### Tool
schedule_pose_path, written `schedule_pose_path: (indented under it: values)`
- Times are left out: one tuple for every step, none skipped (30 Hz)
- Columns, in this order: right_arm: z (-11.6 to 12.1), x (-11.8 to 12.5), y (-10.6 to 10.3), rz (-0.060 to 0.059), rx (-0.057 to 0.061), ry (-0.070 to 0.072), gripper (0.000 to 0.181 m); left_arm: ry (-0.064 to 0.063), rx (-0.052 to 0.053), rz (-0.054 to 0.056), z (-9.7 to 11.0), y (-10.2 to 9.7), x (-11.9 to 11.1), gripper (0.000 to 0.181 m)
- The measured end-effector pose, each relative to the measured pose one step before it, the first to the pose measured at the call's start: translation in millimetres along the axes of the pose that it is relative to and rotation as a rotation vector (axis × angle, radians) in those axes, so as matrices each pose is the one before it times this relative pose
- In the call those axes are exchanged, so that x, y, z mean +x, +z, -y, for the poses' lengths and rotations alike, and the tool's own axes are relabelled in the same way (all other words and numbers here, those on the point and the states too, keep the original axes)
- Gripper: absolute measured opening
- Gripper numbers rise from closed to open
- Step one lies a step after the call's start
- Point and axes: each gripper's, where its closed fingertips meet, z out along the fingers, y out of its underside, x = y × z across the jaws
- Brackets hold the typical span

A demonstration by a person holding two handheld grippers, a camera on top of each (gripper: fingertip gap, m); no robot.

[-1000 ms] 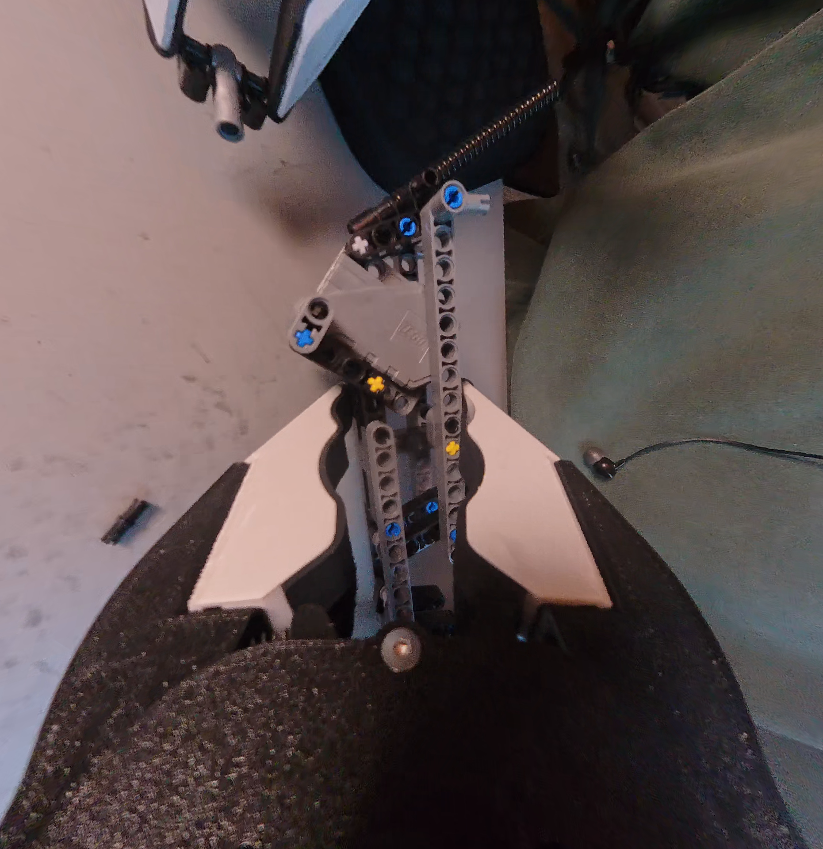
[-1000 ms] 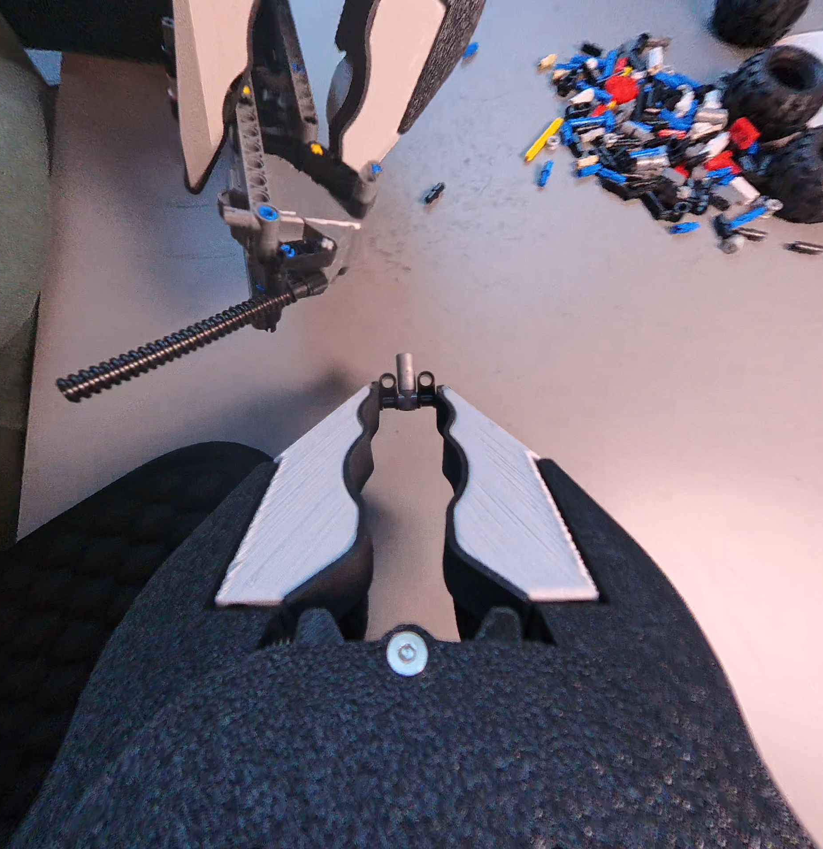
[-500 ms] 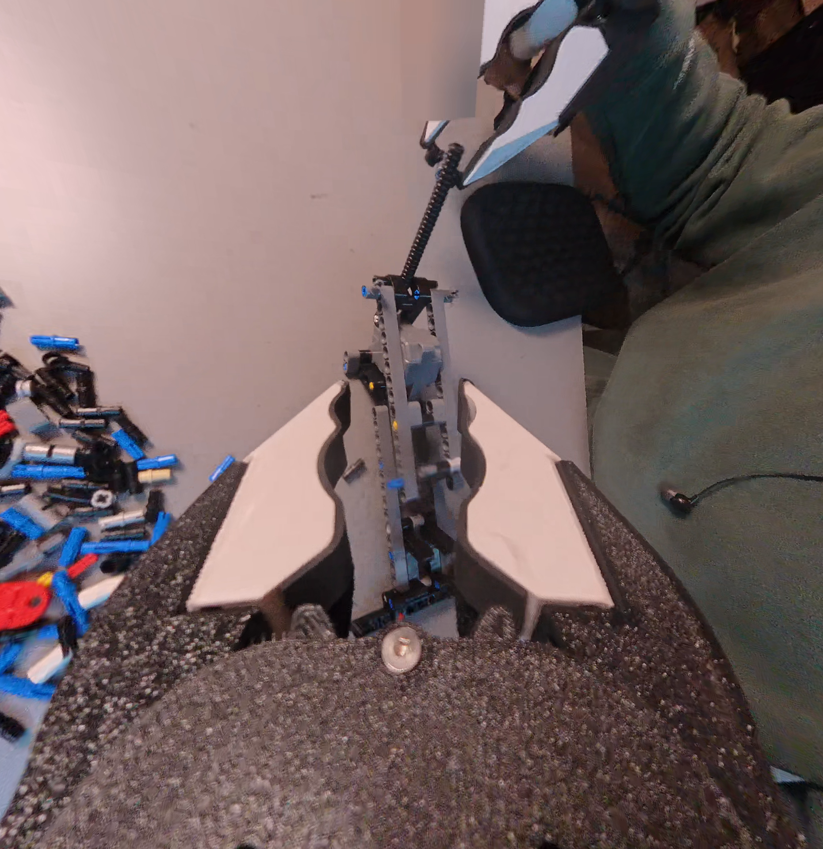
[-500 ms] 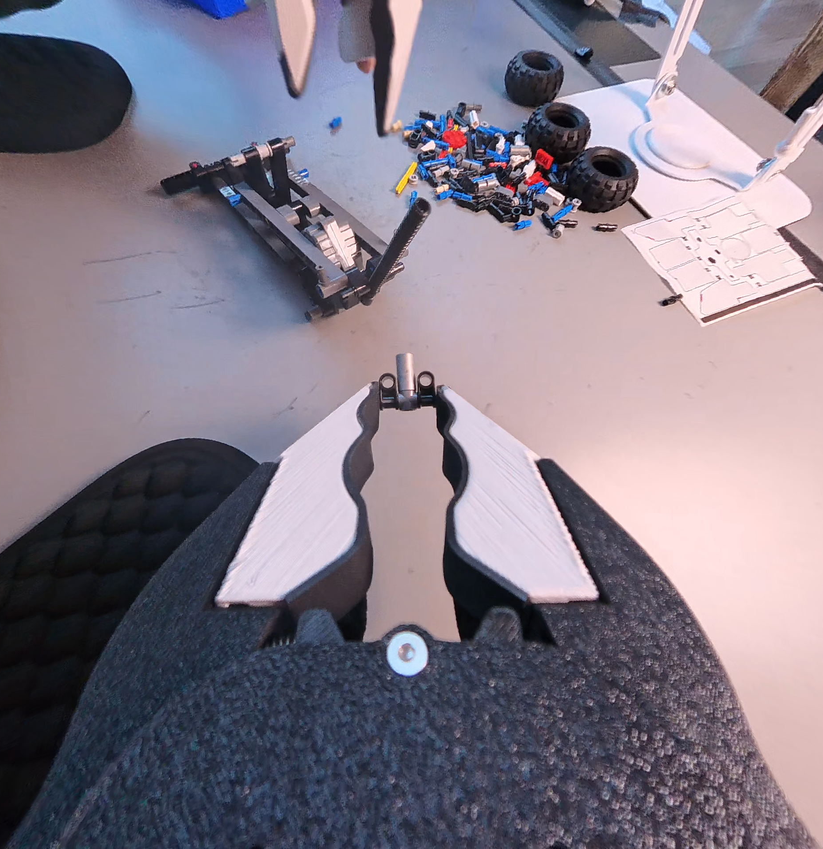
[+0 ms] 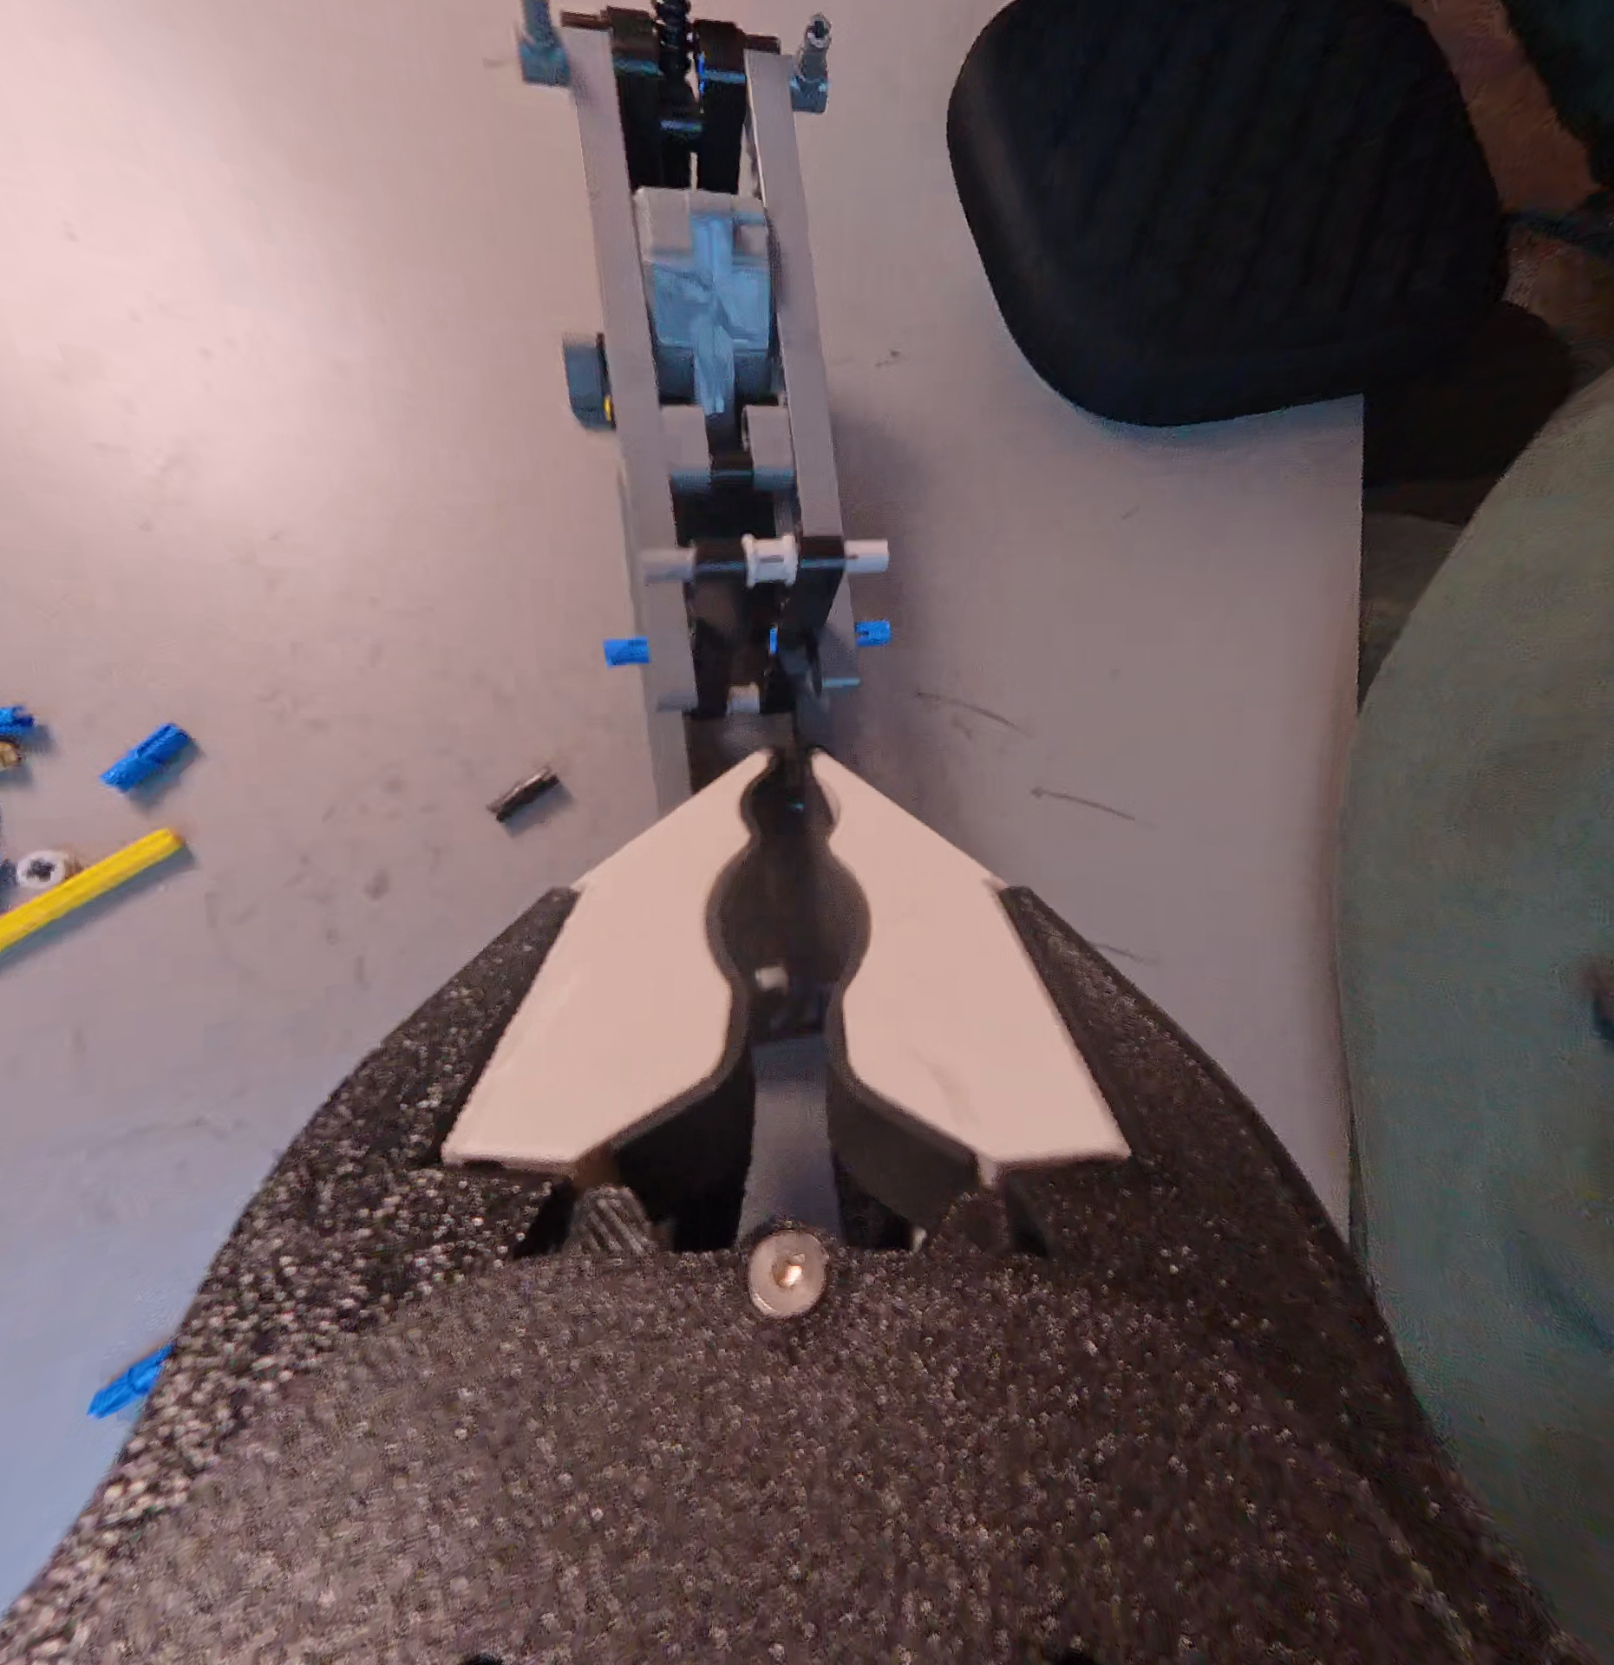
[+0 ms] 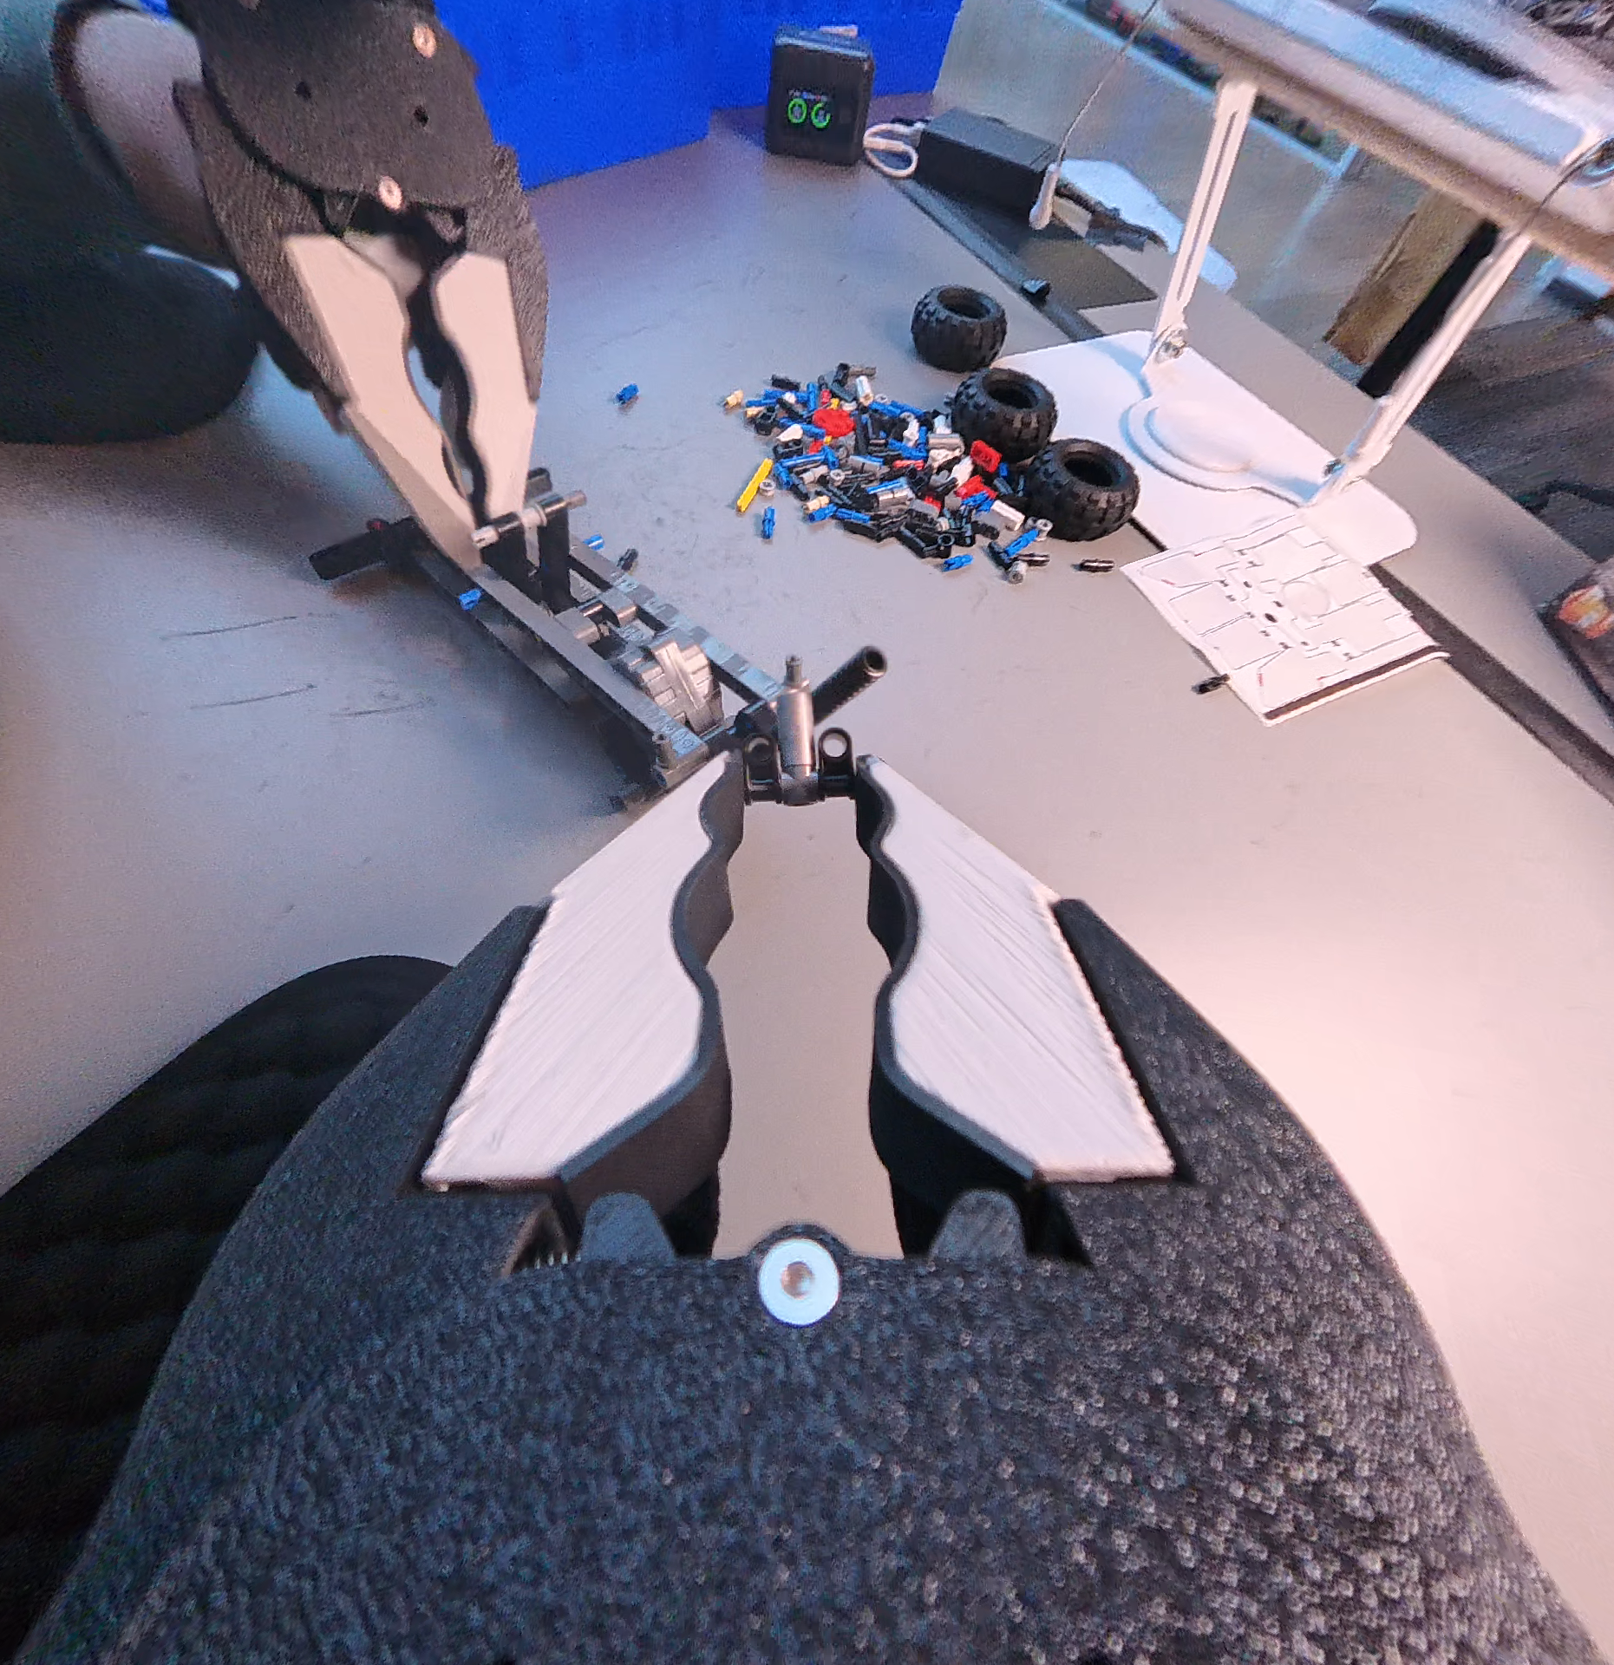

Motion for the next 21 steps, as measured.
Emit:
schedule_pose_path:
  values:
    - [2.36,3.71,-5.54,-0.0233,0.0079,0.0009,0.024,0.0082,-0.0089,0.0182,4.10,8.30,2.07,0.000]
    - [2.67,4.03,-5.99,-0.0238,0.0123,0.0055,0.024,0.0015,0.0144,0.0047,7.13,6.03,3.21,0.000]
    - [3.38,3.53,-6.11,-0.0198,0.0182,0.0108,0.024,-0.0109,0.0026,-0.0038,5.06,6.19,2.77,0.000]
    - [4.44,3.02,-5.75,-0.0194,0.0244,0.0125,0.023,-0.0099,0.0174,-0.0062,6.97,5.76,2.03,0.000]
    - [4.94,1.89,-4.95,-0.0161,0.0268,0.0105,0.024,-0.0111,0.0120,-0.0002,5.95,5.82,0.18,0.000]
    - [5.04,0.75,-3.97,-0.0124,0.0263,0.0068,0.023,-0.0103,0.0127,0.0078,6.51,5.19,-1.68,0.000]
    - [5.35,0.13,-2.69,-0.0113,0.0267,0.0033,0.024,-0.0039,0.0110,0.0187,7.16,4.91,-3.84,0.000]
    - [5.48,-0.06,-1.54,-0.0093,0.0273,0.0028,0.023,0.0004,0.0103,0.0299,8.00,5.00,-6.42,0.000]
    - [5.36,-0.56,-0.08,-0.0037,0.0253,0.0048,0.023,0.0031,0.0119,0.0217,8.57,4.89,-6.52,0.000]
    - [5.11,-0.36,0.87,-0.0023,0.0232,0.0037,0.024,-0.0001,0.0260,-0.0185,10.30,2.39,-2.09,0.000]
    - [4.49,0.08,1.68,-0.0034,0.0201,0.0011,0.023,-0.0207,0.0435,-0.0383,12.31,-3.08,-0.66,0.000]
    - [3.45,-0.33,2.07,0.0010,0.0140,0.0013,0.024,-0.0101,0.0462,-0.0293,11.55,-8.38,-2.13,0.006]
    - [2.69,-0.66,2.45,0.0041,0.0118,0.0030,0.023,0.0135,0.0515,-0.0185,10.41,-13.41,-2.61,0.010]
    - [2.30,-0.94,2.55,0.0060,0.0120,0.0037,0.024,0.0271,0.0333,0.0094,5.32,-15.90,-6.08,0.015]
    - [1.69,-1.31,3.02,0.0082,0.0115,0.0034,0.024,0.0318,0.0185,0.0348,0.24,-16.76,-9.87,0.020]
    - [1.20,-1.67,3.31,0.0112,0.0106,0.0020,0.023,0.0334,0.0099,0.0335,-3.75,-15.75,-9.84,0.022]
    - [0.72,-1.57,3.63,0.0116,0.0100,0.0024,0.024,0.0228,-0.0038,0.0221,-8.07,-13.08,-7.96,0.023]
    - [0.58,-1.22,4.23,0.0114,0.0120,0.0046,0.023,0.0116,-0.0193,0.0082,-11.87,-9.44,-5.01,0.023]
    - [0.51,-1.20,4.48,0.0121,0.0140,0.0074,0.023,0.0093,-0.0226,0.0120,-13.34,-5.47,-3.94,0.024]
    - [0.59,-0.31,4.58,0.0081,0.0158,0.0076,0.023,0.0171,-0.0298,0.0101,-13.94,-1.47,-1.77,0.024]
    - [1.02,0.18,4.54,0.0055,0.0187,0.0079,0.024,0.0185,-0.0363,0.0182,-13.29,2.17,-1.79,0.026]
